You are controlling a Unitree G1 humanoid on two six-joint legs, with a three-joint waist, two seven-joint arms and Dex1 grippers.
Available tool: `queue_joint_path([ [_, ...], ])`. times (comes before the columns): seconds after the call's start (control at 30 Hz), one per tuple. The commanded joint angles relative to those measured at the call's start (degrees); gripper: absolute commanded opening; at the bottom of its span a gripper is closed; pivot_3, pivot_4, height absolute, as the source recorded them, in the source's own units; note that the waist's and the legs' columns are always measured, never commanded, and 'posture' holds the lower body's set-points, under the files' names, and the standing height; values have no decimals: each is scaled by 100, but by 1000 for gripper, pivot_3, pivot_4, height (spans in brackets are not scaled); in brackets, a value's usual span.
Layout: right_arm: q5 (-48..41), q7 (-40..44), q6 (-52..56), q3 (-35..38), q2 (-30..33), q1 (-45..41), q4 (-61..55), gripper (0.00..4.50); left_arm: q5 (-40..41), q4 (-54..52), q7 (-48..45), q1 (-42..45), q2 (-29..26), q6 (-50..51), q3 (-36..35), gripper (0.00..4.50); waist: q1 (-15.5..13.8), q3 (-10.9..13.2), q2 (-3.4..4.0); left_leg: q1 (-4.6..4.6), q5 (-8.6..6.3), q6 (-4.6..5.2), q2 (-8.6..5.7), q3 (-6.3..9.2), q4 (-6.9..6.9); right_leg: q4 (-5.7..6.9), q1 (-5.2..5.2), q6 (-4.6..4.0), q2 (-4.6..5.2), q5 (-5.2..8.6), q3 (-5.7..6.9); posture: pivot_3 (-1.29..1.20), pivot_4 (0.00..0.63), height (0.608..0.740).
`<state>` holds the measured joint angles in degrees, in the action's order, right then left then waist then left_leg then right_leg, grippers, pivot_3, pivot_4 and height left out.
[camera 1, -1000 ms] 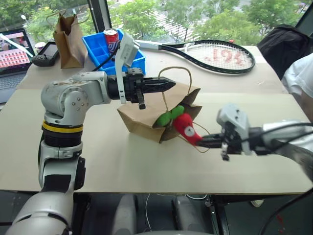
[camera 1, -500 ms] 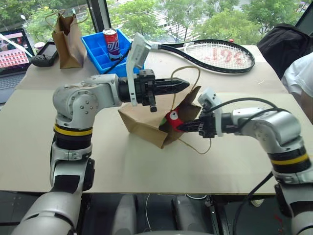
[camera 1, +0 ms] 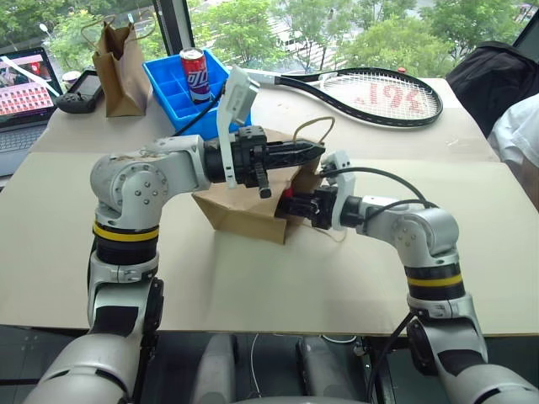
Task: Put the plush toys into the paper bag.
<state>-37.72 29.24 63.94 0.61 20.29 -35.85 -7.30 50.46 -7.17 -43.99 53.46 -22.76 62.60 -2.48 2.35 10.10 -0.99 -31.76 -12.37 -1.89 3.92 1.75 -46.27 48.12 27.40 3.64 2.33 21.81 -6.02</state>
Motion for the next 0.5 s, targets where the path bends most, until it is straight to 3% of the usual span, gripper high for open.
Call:
queue_joint_path([
  [0.03,-376,-4,340,440,310,144,-732,3968,104,-186,-27,46,-77,-37,-98,0,4,0,0,0,0,0,0,0,0,0,0,0,0,0,0,0,150,658],
  [0.3,-694,836,309,965,1772,823,-1336,3968,70,-107,-43,44,-143,-144,-70,0,2,1,-1,1,0,0,0,-1,1,-4,-1,0,0,1,1,0,150,658],
  [0.5,-110,1552,-706,350,2615,1699,-1850,3968,39,-22,-106,125,-188,-186,-55,0,24,1,-2,3,0,0,-1,-2,5,-8,-1,1,0,1,-1,0,150,658],
])
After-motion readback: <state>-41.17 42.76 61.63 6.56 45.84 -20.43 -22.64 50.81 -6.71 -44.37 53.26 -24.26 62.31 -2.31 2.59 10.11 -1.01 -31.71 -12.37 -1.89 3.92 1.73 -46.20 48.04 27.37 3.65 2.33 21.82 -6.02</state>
